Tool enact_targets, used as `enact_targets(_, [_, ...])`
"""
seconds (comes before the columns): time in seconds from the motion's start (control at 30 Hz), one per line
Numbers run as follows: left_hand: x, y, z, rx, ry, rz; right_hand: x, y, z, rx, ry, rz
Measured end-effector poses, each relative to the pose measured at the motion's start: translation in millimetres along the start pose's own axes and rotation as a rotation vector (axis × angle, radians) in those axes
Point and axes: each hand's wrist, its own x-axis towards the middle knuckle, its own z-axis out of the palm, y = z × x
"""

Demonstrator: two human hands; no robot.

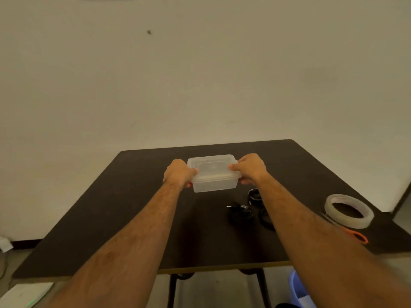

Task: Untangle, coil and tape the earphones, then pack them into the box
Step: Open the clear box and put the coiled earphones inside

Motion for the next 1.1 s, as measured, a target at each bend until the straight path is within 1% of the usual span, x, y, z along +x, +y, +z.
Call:
enact_targets(0.13, [-9.1, -41.8, -19.0, 0.000, -0.027, -0.083, -22.5, -7.8, 37.2, -0.049, -0.066, 0.000])
enact_targets(0.27, [-16.9, -66.2, -28.0, -0.001, -0.042, -0.122, -37.4, -10.9, 55.5, -0.067, -0.107, 0.026])
enact_targets(0.67, [-25.9, -75.3, -28.4, 0.009, -0.093, -0.105, -47.1, -5.7, 55.6, -0.136, -0.172, 0.067])
enact_targets(0.83, [-23.4, -68.7, -33.9, 0.029, -0.063, -0.047, -44.7, -13.0, 49.8, -0.232, -0.159, 0.018])
enact_targets(0.93, [-20.8, -61.9, -40.0, 0.087, -0.012, -0.017, -41.8, -22.0, 44.2, -0.290, -0.135, -0.027])
enact_targets(1.0, [-18.4, -56.0, -45.0, 0.104, 0.035, -0.002, -39.0, -29.5, 38.7, -0.277, -0.130, -0.042])
enact_targets(1.1, [-14.3, -48.8, -50.4, 0.048, 0.087, 0.025, -34.0, -40.3, 26.8, -0.223, -0.133, -0.059])
